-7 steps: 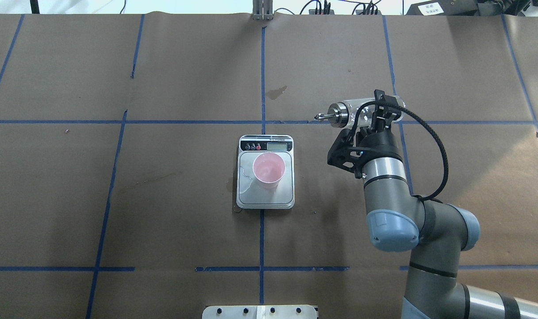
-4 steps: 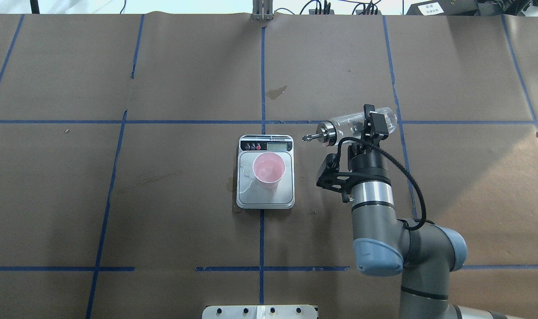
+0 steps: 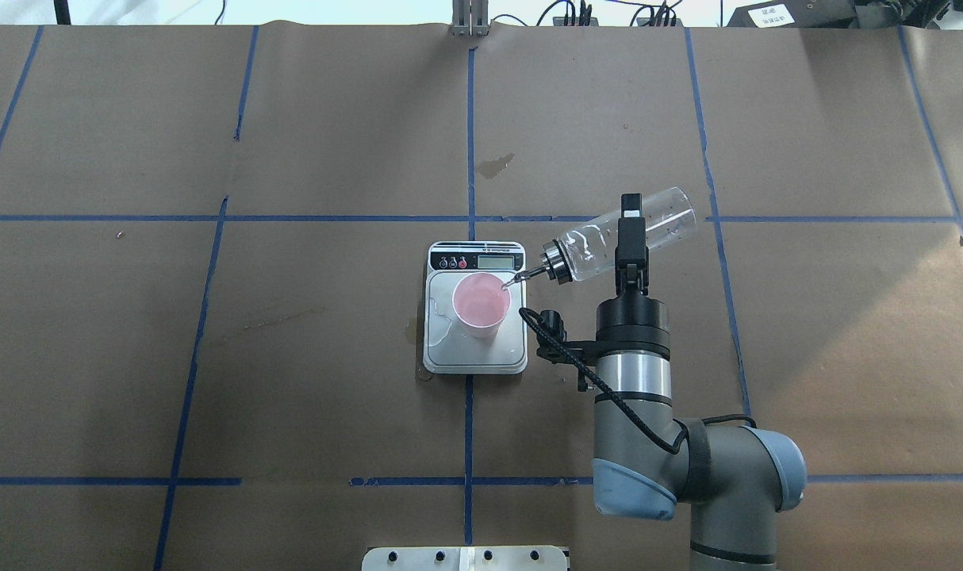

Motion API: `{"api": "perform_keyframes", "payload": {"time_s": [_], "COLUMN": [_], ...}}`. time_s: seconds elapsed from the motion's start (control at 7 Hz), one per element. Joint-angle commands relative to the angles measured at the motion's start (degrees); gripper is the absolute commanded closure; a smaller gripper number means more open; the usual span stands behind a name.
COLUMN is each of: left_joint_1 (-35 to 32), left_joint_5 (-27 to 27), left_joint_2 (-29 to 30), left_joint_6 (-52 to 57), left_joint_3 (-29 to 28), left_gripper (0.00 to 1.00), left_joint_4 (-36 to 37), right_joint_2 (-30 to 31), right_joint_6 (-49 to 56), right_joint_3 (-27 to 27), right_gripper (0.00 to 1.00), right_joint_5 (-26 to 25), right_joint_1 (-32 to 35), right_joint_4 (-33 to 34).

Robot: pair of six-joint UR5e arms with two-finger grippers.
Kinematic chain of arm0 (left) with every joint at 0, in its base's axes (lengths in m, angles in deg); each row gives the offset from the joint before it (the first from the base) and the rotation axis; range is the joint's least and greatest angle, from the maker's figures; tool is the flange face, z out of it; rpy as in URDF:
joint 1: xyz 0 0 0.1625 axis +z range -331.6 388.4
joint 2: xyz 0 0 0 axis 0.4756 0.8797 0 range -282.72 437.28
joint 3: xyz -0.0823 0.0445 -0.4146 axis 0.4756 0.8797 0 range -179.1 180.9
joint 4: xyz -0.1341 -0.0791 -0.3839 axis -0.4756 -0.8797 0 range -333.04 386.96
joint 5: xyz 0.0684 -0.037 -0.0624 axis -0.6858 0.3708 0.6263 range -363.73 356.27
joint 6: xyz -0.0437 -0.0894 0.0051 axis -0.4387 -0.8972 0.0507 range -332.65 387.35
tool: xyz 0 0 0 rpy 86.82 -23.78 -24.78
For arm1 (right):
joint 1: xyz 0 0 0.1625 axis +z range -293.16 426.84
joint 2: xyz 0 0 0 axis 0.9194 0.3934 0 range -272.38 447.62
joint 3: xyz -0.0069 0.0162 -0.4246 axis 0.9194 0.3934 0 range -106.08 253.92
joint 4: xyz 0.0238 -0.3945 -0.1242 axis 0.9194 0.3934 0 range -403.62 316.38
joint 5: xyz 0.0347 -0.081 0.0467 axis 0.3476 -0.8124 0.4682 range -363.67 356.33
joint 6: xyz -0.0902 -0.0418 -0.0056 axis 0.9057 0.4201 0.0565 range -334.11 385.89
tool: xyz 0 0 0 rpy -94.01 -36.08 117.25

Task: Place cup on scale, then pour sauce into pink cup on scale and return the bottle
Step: 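Tilt the bottle spout over the pink cup with the right gripper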

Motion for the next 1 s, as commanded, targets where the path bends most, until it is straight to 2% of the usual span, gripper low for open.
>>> {"api": "perform_keyframes", "payload": {"time_s": [0.0,0.43,0.86], "left_joint_1": [-0.32,-0.41,-0.59], "left_joint_5": [0.11,0.11,0.11], "left_joint_2": [-0.11,-0.03,0.24], "left_joint_6": [0.00,0.00,0.00], "left_joint_3": [0.08,0.25,0.25], "left_gripper": [0.00,0.00,0.00], "left_joint_4": [0.09,0.09,0.09], "right_joint_2": [-1.02,-1.03,-0.85], "right_joint_6": [7.90,6.09,-11.35], "right_joint_3": [-0.14,-0.05,-0.14], "right_gripper": [1.00,1.00,1.00], "right_joint_5": [-1.10,-0.49,7.39], "right_joint_1": [0.00,0.00,0.00], "right_joint_4": [0.05,-0.65,-0.65]}}
